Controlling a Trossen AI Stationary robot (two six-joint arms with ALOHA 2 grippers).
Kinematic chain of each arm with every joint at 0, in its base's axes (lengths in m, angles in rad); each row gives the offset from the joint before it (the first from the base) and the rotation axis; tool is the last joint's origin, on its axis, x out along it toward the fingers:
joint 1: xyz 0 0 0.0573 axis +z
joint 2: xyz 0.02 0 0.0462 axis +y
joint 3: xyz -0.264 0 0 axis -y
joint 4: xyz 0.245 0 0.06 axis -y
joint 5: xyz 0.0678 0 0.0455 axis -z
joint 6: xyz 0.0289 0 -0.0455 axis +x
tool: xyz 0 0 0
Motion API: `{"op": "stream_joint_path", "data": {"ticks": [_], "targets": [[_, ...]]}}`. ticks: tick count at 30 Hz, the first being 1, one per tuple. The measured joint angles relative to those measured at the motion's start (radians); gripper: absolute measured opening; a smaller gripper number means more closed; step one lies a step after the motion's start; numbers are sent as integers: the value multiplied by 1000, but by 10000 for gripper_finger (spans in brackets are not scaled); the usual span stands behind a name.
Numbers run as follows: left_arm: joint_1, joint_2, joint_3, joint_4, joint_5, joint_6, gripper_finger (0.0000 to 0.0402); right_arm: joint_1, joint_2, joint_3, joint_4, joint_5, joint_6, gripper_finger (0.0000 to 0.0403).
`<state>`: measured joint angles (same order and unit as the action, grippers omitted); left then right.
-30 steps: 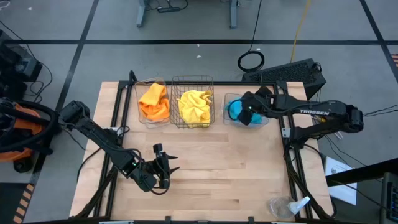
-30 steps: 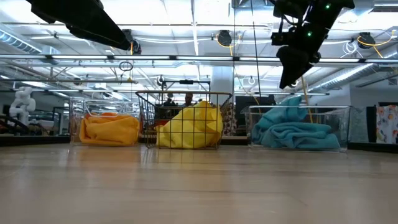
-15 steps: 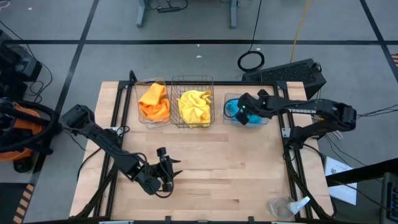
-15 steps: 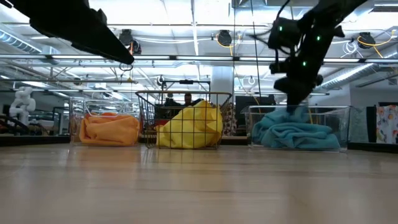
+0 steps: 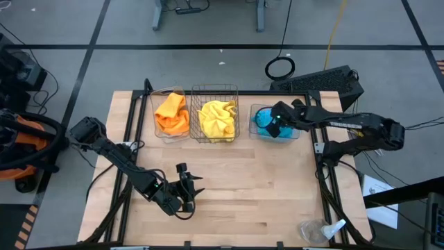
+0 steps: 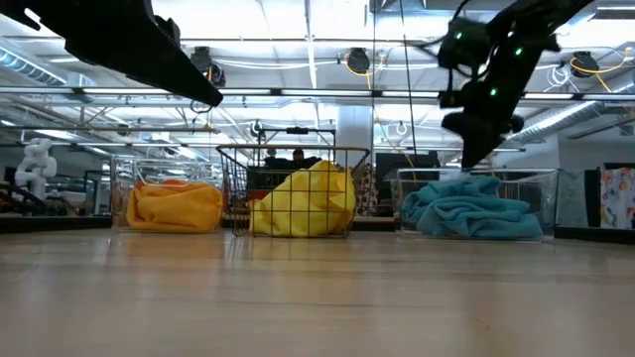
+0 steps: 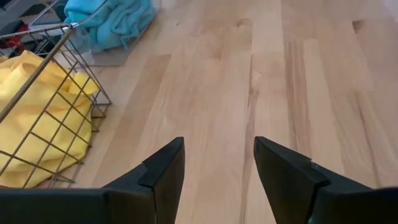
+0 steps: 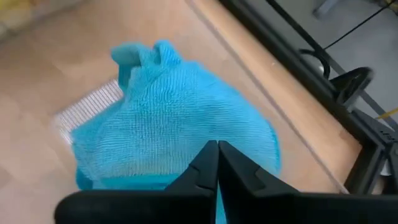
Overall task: Sort microfiber towel by color & place in baskets
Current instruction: Put the blue microfiber cloth into the right transparent bin, then return to Home Position
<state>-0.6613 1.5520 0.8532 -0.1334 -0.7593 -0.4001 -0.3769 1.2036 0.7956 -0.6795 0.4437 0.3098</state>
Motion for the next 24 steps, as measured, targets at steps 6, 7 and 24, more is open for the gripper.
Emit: {"op": "stream_joint_path", "data": {"ticks": [6, 7, 24], "targets": [[-2, 0, 0, 67, -12, 78, 199, -10, -73, 0, -56, 45, 31, 1], [-2, 0, 0, 82, -12, 96, 199, -14, -71, -5, -58, 31, 35, 1], [13, -17, 0, 299, -76, 468, 198, 37, -101, -32, -2, 85, 15, 0]]}}
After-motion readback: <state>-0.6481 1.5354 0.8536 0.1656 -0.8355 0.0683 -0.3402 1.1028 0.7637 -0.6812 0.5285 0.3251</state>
